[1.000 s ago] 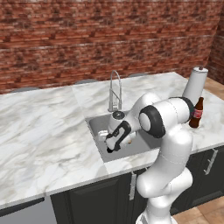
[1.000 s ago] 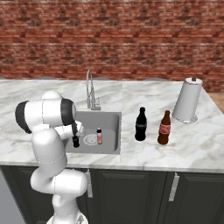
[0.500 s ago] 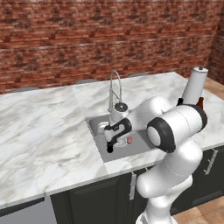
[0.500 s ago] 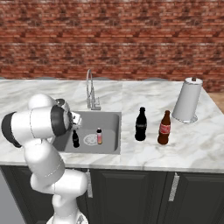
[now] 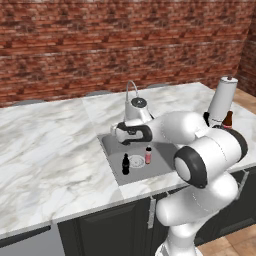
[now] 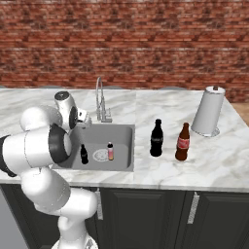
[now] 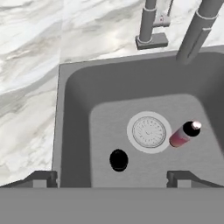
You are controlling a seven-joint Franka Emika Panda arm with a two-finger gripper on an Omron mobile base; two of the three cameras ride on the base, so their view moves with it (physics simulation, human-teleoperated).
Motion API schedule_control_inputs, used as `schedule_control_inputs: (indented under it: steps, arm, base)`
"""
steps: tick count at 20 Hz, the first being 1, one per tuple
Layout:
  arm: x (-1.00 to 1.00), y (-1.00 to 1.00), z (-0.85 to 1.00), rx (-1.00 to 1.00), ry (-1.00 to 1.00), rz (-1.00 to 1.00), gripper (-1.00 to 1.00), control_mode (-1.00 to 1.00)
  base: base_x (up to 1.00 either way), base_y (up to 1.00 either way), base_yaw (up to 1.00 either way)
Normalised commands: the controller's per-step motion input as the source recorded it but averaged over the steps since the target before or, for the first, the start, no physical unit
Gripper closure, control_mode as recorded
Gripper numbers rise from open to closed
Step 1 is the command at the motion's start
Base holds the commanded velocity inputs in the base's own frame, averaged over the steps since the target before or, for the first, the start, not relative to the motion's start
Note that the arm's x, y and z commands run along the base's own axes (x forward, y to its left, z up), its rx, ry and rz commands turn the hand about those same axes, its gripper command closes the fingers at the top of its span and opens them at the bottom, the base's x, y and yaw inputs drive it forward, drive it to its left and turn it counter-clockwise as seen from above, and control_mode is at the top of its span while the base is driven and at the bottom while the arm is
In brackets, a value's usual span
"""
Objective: Place the large bottle from the dining counter next to the other large bottle outside the sink, and place the small bottle from the dining counter next to the other small bottle inside the sink.
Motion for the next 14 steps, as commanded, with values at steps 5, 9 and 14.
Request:
schedule_control_inputs:
  steps: [5,9,14]
  arm:
    - [0.0,0.08,0.7,0.0,0.02,0.07,-1.0,-1.0]
    - [0.0,0.13,0.69,0.0,0.05,0.09,-1.0,-1.0]
    - [0.0,0.09,0.78,0.0,0.01,0.09,-1.0,-1.0]
  base:
    - [0.0,0.0,0.0]
    - [0.0,0.0,0.0]
    - [0.0,0.0,0.0]
